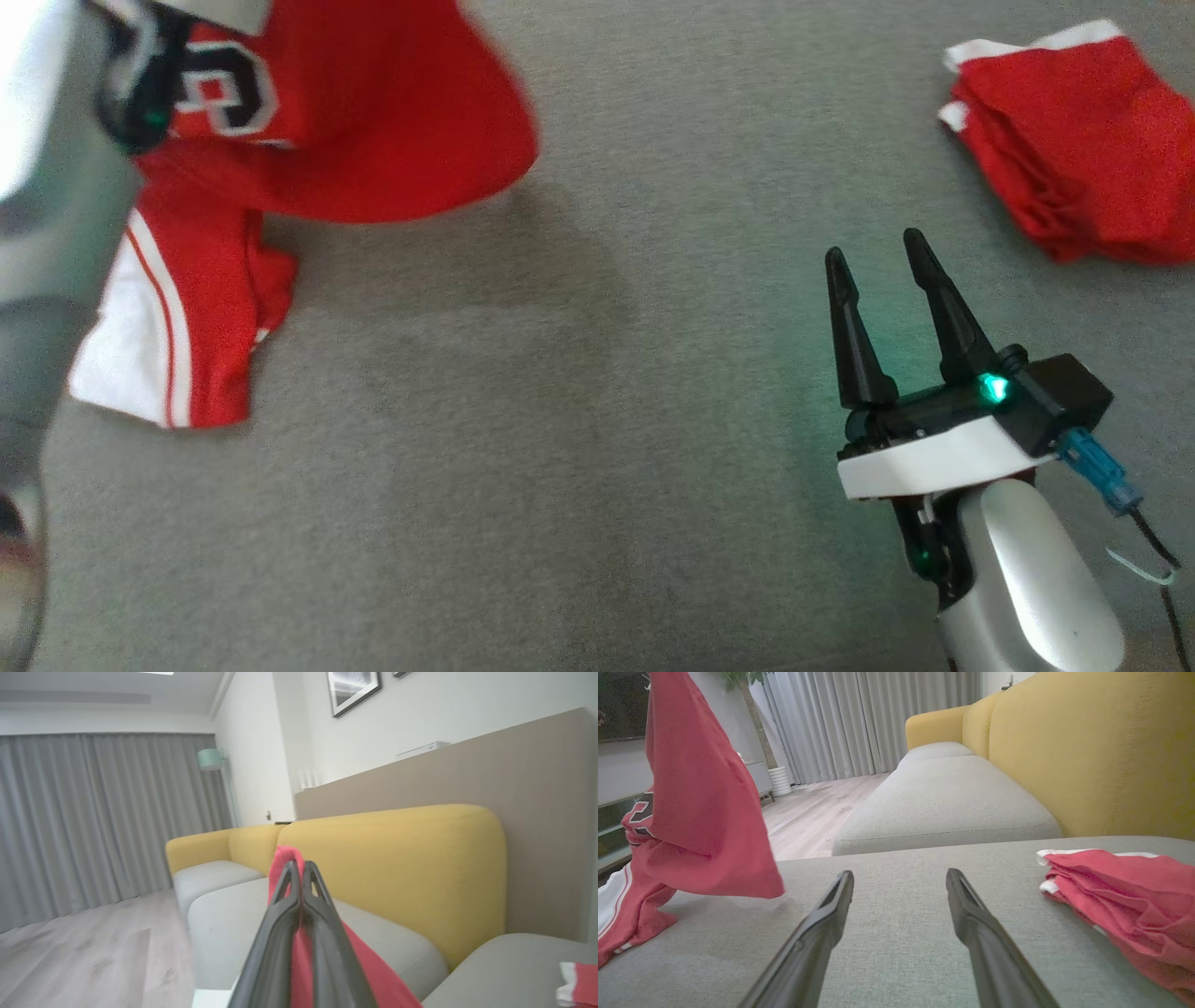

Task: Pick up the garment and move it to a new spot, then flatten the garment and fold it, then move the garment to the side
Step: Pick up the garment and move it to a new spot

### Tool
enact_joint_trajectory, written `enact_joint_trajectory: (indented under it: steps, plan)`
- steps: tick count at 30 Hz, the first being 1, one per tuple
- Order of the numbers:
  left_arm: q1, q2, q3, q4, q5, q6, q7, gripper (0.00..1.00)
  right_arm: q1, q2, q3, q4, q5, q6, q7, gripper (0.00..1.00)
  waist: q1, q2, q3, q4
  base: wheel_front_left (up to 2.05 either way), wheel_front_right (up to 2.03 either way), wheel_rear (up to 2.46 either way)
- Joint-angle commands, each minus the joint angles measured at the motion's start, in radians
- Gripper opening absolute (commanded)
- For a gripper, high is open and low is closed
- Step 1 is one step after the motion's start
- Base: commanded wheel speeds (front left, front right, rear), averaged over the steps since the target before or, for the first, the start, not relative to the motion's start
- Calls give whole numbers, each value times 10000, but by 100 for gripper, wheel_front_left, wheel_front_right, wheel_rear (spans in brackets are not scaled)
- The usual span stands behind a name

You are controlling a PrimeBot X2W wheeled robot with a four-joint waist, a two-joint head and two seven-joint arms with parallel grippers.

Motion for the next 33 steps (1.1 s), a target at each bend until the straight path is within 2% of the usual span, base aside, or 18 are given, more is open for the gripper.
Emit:
enact_joint_trajectory:
  steps: [1,10,14,15,16,21,24,28,33]
  plan:
    - [-643,161,190,-473,167,18,-39,0,64,-20,245,-304,92,-9,-107,100,1,-1,-112,-334,0,0,0]
    - [-549,-1052,-191,-1649,909,17,-47,0,84,-20,427,-330,436,-9,-107,100,1,-1,-240,-1346,0,0,0]
    - [-649,-1198,-344,-1069,1661,149,-48,0,77,-20,578,-319,545,-9,-107,100,1,-1,-255,-1674,0,0,0]
    - [-668,-1215,-259,-775,1769,304,-48,38,68,-20,623,-319,571,-9,-107,100,1,-1,-253,-1747,0,0,0]
    - [-664,-1226,-159,-393,1810,462,-48,100,60,-20,666,-318,595,-9,-107,100,1,-1,-253,-1815,0,0,0]
    - [-741,-1080,340,1260,1814,820,-48,100,67,-20,728,-369,712,-9,-107,100,1,-1,-224,-1994,0,0,0]
    - [-625,-935,579,1612,1817,713,-48,100,136,-20,589,-407,712,-9,-107,100,1,-1,-215,-1871,0,0,0]
    - [-229,-649,1093,1543,1784,630,-48,100,212,-20,499,-403,605,-9,-107,100,1,-1,-316,-1521,0,0,0]
    - [1023,-184,1976,635,1841,663,-49,100,341,-20,307,-422,485,-9,-107,100,1,-1,-646,-875,0,0,0]
